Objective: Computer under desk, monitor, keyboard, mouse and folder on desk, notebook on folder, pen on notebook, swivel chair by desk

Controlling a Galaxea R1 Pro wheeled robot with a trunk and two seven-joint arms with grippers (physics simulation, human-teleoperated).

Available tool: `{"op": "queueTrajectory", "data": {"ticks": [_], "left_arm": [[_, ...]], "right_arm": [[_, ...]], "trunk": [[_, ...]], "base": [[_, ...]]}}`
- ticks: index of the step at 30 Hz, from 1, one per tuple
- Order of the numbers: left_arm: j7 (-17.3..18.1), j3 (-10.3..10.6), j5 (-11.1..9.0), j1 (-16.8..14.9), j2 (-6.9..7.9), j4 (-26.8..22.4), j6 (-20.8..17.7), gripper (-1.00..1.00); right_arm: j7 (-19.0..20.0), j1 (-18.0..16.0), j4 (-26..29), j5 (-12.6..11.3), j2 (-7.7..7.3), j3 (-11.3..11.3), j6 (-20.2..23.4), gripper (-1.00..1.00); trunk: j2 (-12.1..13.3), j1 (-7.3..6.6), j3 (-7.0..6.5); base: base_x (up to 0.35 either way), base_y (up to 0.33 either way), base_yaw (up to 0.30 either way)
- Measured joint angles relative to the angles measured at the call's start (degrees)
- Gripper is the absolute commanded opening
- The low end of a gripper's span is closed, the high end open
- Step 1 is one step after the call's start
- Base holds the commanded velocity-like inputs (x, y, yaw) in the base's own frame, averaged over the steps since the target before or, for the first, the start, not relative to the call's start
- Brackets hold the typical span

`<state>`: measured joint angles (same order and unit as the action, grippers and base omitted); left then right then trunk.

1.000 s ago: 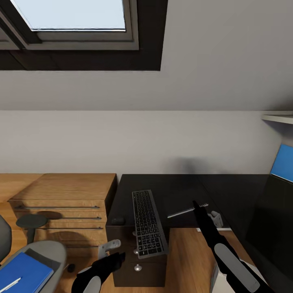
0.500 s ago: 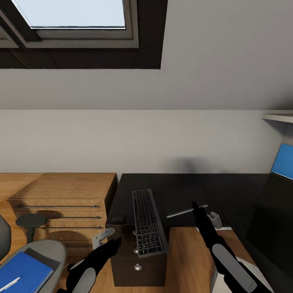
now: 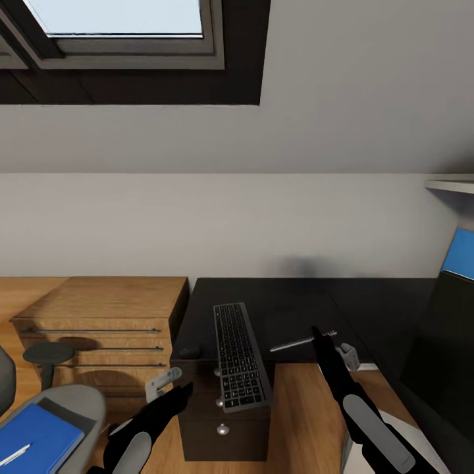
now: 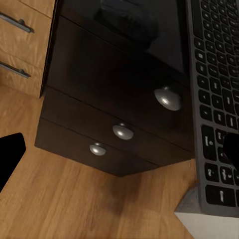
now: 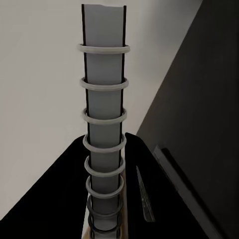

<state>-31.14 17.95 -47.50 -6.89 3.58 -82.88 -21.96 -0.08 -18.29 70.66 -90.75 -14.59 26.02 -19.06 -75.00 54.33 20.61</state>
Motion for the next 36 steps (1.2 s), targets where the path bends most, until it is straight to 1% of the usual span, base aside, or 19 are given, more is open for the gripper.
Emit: {"op": "queueTrajectory", "data": {"ticks": [4,9,15,18,20,23,24,26,28,29,30,31,32,34,36], "left_arm": [[0.0,-0.4,0.0,0.0,0.46,0.0,0.0,1.00],[0.0,-0.5,-0.1,0.0,0.55,0.0,0.0,1.00],[0.0,-0.6,-0.1,0.0,0.58,0.0,-0.1,1.00],[0.0,-0.6,-0.1,0.0,0.58,0.0,-0.1,1.00],[0.0,-0.6,-0.1,0.0,0.58,0.0,-0.1,1.00],[0.0,-0.6,-0.1,0.0,0.58,0.0,-0.1,1.00],[0.0,-0.6,-0.1,0.0,0.58,0.0,-0.1,1.00],[0.0,-0.6,-0.1,0.0,0.58,0.0,-0.1,1.00],[0.0,-0.6,-0.1,0.0,0.58,0.0,-0.1,1.00],[0.0,-0.6,-0.1,0.0,0.58,0.0,-0.1,1.00],[0.0,-0.6,-0.1,0.0,0.58,0.0,-0.1,1.00],[0.0,-0.6,-0.1,0.0,0.58,0.0,-0.1,1.00],[0.0,-0.6,-0.1,0.0,0.58,0.0,-0.1,1.00],[0.0,-0.6,-0.1,0.0,0.58,0.0,-0.1,1.00],[0.0,-0.6,-0.1,0.0,0.58,0.0,-0.1,1.00]], "right_arm": [[0.0,0.0,0.0,-0.2,-0.01,0.0,-1.0,-1.00],[-0.2,0.0,0.0,-0.4,0.00,-0.3,-1.3,-1.00],[-1.8,0.0,0.0,-0.7,0.04,-1.3,-2.5,-1.00],[-2.0,0.0,0.2,-0.7,0.02,-1.3,-4.3,-1.00],[-2.0,0.0,0.3,-0.7,0.04,-1.2,-7.2,-1.00],[-2.1,0.0,0.4,-0.6,0.04,-1.1,-10.0,-1.00],[-2.1,0.0,0.6,-0.6,0.04,-1.0,-11.7,-1.00],[-2.1,0.0,0.6,-0.8,0.09,-0.9,-13.3,-1.00],[-2.1,0.0,0.5,-0.8,0.52,-0.9,-14.1,-1.00],[-2.1,0.0,0.4,-0.8,1.38,-1.0,-14.6,-1.00],[-2.1,0.0,0.4,-0.8,1.91,-1.2,-14.8,-1.00],[-2.2,0.0,0.2,-0.7,2.93,-1.4,-15.1,-1.00],[-2.2,0.0,-0.7,-0.9,4.44,-1.7,-15.4,-1.00],[-2.2,0.0,-1.2,-0.8,4.99,-1.7,-15.5,-1.00],[-2.2,0.0,-1.3,-0.7,5.12,-1.7,-15.5,-1.00]], "trunk": [[-1.6,0.88,0.72],[-3.6,1.98,1.62],[-6.0,3.30,2.69],[-7.2,3.95,3.23],[-8.0,4.39,3.59],[-9.2,5.05,4.13],[-9.6,5.27,4.31],[-10.4,5.71,4.67],[-11.2,6.15,5.03],[-11.6,6.37,5.21],[-12.0,6.59,5.39],[-12.4,6.81,5.57],[-12.8,7.03,5.75],[-13.6,7.47,6.11],[-14.4,7.91,6.47]], "base": [[0.000,0.000,0.000],[0.000,0.000,0.000],[0.000,0.000,0.000],[0.000,0.000,0.000],[0.000,0.000,0.000],[0.000,0.000,0.000],[0.000,0.000,0.000],[0.000,0.000,0.000],[0.000,0.000,0.000],[0.000,0.000,0.000],[0.000,0.000,0.000],[0.000,0.000,0.000],[0.000,0.000,0.000],[0.000,0.000,0.000],[0.000,0.000,0.000]]}}
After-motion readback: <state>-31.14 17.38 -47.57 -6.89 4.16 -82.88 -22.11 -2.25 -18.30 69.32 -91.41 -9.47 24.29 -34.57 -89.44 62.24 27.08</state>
